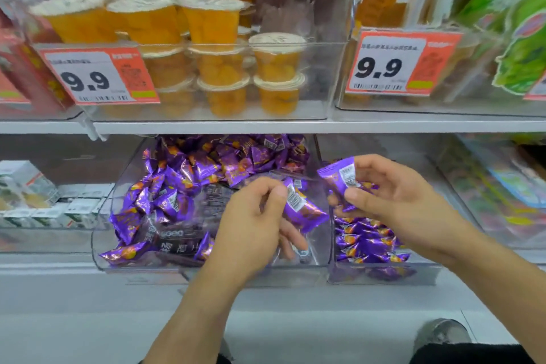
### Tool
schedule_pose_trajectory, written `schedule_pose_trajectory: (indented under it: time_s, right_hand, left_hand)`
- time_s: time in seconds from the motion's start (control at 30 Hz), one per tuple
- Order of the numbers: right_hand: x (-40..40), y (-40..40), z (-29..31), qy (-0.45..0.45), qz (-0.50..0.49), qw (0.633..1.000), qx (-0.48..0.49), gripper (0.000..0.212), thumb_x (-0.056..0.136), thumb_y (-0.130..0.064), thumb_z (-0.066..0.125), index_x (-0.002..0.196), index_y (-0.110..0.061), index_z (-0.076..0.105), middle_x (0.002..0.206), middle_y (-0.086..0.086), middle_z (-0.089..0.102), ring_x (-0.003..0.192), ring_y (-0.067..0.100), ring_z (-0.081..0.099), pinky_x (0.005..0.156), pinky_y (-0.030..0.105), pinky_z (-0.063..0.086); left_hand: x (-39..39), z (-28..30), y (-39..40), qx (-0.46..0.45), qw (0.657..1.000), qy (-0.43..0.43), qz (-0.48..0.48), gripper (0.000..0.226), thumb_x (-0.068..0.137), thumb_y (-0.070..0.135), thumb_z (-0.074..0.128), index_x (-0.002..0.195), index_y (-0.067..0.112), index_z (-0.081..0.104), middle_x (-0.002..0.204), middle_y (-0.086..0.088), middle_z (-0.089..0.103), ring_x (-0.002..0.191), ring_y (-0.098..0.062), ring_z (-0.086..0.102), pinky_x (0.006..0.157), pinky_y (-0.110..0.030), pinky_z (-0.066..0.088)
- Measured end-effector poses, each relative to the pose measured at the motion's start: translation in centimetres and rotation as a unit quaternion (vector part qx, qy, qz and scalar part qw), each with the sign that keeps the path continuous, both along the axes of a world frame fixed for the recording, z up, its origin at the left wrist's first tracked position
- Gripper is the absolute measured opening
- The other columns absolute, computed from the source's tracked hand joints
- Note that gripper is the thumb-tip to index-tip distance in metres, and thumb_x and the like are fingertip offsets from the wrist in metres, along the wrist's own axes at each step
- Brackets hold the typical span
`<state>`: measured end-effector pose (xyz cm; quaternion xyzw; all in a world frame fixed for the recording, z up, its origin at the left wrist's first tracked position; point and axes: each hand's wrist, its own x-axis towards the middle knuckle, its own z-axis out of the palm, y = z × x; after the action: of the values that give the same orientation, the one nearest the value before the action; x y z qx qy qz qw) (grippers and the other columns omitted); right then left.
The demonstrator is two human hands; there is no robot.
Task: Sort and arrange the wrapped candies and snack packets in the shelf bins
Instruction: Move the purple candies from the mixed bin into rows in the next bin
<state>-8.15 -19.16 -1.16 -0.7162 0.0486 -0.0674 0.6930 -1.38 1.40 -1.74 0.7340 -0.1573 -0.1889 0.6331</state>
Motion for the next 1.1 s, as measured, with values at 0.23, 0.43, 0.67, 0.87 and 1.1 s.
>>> schedule_pose_trajectory:
  time_s: [0.23, 0.43, 0.67, 0.87, 1.1]
  right_hand:
    - [-2.4, 0.3, -2.7, 0.012, -0.039, 0.986, 0.165, 0.032, 0.082, 0.0, 0.062, 0.113, -0.003, 0.057, 0.104, 0.015, 0.071, 0.089, 0.031, 0.071, 0.073, 0.042, 0.061]
    - [-2.8, -0.7, -2.1, 0.054, -0.061, 0.971, 0.226, 0.037, 0.078, -0.003, 0.072, 0.114, 0.0, 0.063, 0.103, 0.025, 0.072, 0.088, 0.034, 0.072, 0.077, 0.045, 0.061]
    - [-3.3, -1.0, -2.1, 0.064, -0.084, 0.963, 0.248, 0.025, 0.095, -0.012, 0.058, 0.11, 0.007, 0.064, 0.105, 0.021, 0.073, 0.099, 0.032, 0.072, 0.077, 0.032, 0.061]
    - [-3.5, -1.2, -1.7, 0.036, -0.106, 0.966, 0.234, 0.023, 0.093, -0.012, 0.061, 0.112, 0.001, 0.067, 0.1, 0.021, 0.075, 0.093, 0.034, 0.074, 0.082, 0.037, 0.061]
    - [-4.1, -2.0, -2.6, 0.095, -0.153, 0.969, 0.169, 0.03, 0.097, -0.033, 0.061, 0.124, -0.022, 0.059, 0.096, 0.001, 0.076, 0.082, 0.023, 0.074, 0.101, 0.063, 0.041]
  left_hand:
    - [-1.9, 1.8, -2.3, -0.171, 0.983, 0.072, -0.005, 0.027, 0.085, 0.022, 0.061, 0.099, 0.003, 0.073, 0.089, -0.021, 0.074, 0.08, -0.035, 0.074, 0.072, -0.033, 0.061]
    - [-2.7, 1.6, -3.5, -0.096, 0.995, -0.01, 0.04, 0.016, 0.077, 0.018, 0.072, 0.092, 0.011, 0.076, 0.081, -0.008, 0.077, 0.072, -0.029, 0.075, 0.077, -0.039, 0.061]
    - [-2.9, 0.2, -5.3, -0.139, 0.99, 0.025, 0.028, 0.051, 0.074, 0.005, 0.072, 0.123, 0.014, 0.061, 0.107, 0.001, 0.075, 0.087, -0.026, 0.075, 0.079, -0.025, 0.058]
    - [-3.4, -0.2, -6.7, -0.141, 0.989, -0.022, 0.025, 0.033, 0.084, -0.011, 0.064, 0.107, 0.012, 0.067, 0.096, -0.007, 0.077, 0.083, -0.025, 0.075, 0.075, -0.025, 0.058]
    - [-4.9, 0.2, -8.5, -0.223, 0.97, 0.022, 0.094, 0.021, 0.092, -0.006, 0.059, 0.111, 0.001, 0.054, 0.096, -0.019, 0.073, 0.078, -0.033, 0.075, 0.066, -0.029, 0.061]
